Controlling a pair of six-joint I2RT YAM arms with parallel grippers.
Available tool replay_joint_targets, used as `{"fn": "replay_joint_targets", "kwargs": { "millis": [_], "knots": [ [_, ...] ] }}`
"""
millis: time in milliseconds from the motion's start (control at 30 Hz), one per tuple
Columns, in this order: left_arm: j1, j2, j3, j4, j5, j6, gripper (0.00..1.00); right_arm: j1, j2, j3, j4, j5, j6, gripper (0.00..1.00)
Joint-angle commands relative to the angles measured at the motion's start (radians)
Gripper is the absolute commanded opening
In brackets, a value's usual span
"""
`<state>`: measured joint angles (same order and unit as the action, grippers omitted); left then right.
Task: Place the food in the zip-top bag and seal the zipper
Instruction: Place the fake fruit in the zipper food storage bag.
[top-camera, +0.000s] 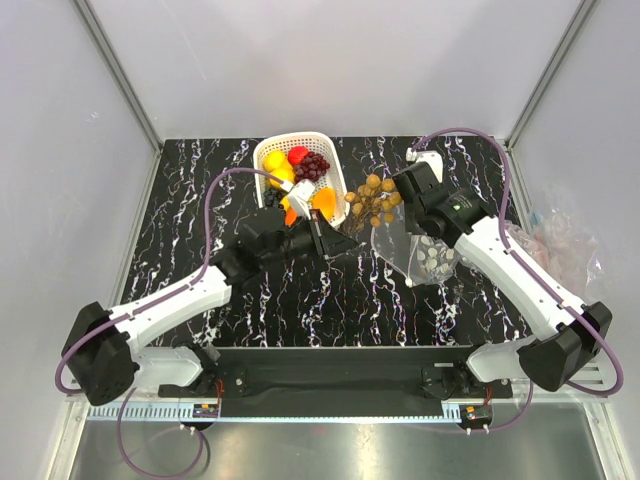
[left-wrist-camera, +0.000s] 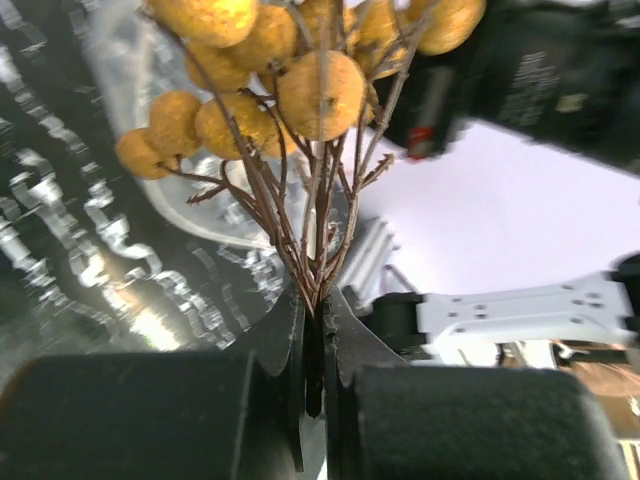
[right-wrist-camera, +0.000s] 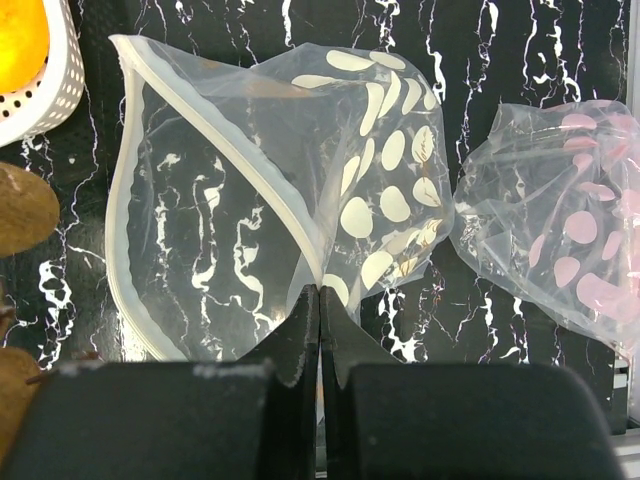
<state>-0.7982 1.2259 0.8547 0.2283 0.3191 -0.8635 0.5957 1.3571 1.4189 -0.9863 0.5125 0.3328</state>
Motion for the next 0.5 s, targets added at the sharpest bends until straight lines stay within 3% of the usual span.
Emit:
{"fn": "replay_joint_targets", "kwargs": {
  "millis": [0, 167, 300, 467],
  "knots": [
    [-0.006, -0.02, 0.035, -0.073, -0.074, 0.076, 0.0, -0.011, -0.026, 0.012, 0.028, 0.009, -0.014, 0.0],
    [-0.015, -0.04, 0.07, -0.222, -0.089, 0.246, 0.0, -0.016, -0.024, 0.012, 0.028, 0.009, -0.024, 0.0],
    [-0.025, 0.007, 0.139, -0.282, -0.022, 0.369, 0.0, -0.016, -0.016, 0.012, 0.029, 0.001, -0.037, 0.0],
    [-0.128, 0.072, 0.277, -0.426, -0.144, 0.586, 0.0, -0.016, -0.006, 0.022, 0.015, -0.006, -0.043, 0.0]
  ]
}}
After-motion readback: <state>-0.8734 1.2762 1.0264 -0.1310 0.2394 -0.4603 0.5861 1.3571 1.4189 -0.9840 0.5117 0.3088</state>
